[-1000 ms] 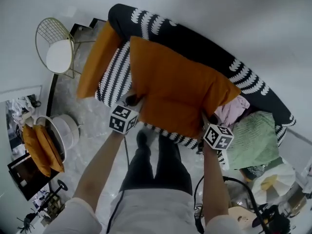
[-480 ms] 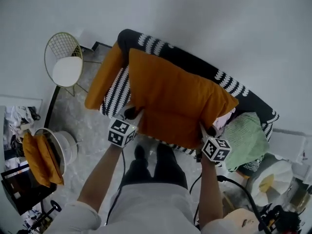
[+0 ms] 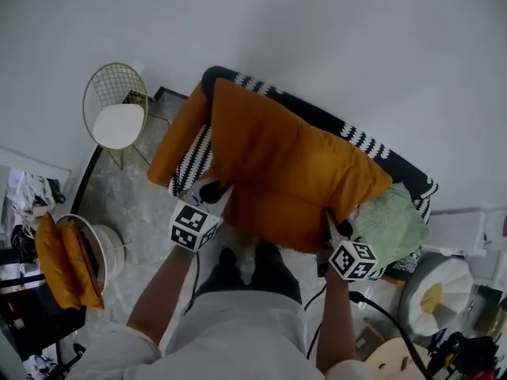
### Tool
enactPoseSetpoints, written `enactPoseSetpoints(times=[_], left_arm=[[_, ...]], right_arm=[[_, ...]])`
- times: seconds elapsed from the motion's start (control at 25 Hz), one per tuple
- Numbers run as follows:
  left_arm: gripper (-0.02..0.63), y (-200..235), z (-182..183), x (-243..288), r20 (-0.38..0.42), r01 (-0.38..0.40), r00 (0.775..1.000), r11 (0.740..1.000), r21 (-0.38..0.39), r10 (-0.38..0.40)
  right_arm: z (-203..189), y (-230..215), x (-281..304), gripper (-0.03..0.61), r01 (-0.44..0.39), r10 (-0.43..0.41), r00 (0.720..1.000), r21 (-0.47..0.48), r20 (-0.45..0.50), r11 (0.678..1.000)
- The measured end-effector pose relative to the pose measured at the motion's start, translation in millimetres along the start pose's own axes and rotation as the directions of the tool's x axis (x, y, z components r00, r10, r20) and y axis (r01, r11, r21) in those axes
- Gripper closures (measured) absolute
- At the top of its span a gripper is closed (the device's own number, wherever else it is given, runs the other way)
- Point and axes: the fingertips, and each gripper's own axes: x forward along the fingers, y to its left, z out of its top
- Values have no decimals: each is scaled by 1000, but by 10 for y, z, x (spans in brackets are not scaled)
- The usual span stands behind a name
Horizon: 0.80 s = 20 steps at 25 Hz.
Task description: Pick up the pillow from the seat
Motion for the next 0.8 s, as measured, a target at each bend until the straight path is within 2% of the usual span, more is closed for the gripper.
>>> enactPoseSetpoints(times=[0.24, 0.44, 0.64, 0.8], left_arm=[[578, -268, 210, -587, 52, 26, 998, 999, 36, -28], [578, -618, 571, -885, 112, 62, 991, 994, 88, -72], [578, -1070, 981, -1133, 175, 92, 978, 985, 147, -117], [575, -1399, 1194, -1272, 218, 74, 970, 983, 169, -110]], right_arm=[[49, 443, -692, 476, 39, -38, 996, -16, 85, 999], [224, 614, -1328, 474, 84, -80, 981, -19, 176, 996], [458, 652, -1962, 472, 112, -99, 958, -34, 270, 993], [590, 604, -2342, 472, 106, -84, 945, -53, 315, 993]])
